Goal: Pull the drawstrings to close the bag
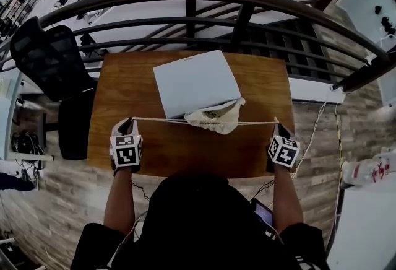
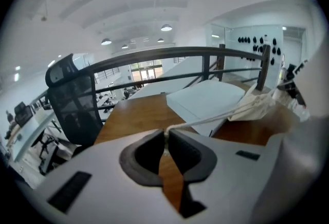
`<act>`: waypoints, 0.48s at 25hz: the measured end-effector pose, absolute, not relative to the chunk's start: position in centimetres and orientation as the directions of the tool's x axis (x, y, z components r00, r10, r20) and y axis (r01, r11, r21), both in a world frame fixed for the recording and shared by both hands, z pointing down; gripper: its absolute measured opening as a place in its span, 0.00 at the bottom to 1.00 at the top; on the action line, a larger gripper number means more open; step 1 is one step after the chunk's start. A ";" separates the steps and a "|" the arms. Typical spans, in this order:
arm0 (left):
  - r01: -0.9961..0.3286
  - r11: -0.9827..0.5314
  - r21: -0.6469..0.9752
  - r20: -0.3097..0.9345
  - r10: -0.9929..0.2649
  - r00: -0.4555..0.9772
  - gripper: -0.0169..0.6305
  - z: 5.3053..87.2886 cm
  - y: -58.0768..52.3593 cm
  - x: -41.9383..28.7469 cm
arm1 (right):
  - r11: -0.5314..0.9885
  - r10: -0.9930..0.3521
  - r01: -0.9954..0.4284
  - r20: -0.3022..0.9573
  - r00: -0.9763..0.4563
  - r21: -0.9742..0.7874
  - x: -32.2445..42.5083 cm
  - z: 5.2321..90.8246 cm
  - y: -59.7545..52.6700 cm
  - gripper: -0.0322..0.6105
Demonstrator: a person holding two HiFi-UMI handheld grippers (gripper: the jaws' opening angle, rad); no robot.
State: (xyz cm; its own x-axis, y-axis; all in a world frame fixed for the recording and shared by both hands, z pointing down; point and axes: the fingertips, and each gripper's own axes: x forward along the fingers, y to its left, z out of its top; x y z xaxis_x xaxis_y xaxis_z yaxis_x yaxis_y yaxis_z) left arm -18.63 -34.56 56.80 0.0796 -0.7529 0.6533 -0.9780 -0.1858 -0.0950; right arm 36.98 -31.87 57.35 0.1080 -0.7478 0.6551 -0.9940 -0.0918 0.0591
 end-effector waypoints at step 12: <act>-1.000 0.031 0.001 0.664 -0.747 -0.022 0.08 58.4 -32.7 -26.7 | -0.375 -0.698 -0.926 0.669 0.255 -0.037 45.9 58.3 -29.2 0.04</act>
State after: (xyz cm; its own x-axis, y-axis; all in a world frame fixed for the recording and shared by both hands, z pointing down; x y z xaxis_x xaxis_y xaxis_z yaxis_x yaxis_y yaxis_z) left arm -26.73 -32.74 58.45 -0.0224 -0.7474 0.6640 -0.9995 0.0308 0.0009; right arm 45.88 -29.21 58.27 0.2555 -0.6978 0.6692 -0.9264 -0.3747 -0.0370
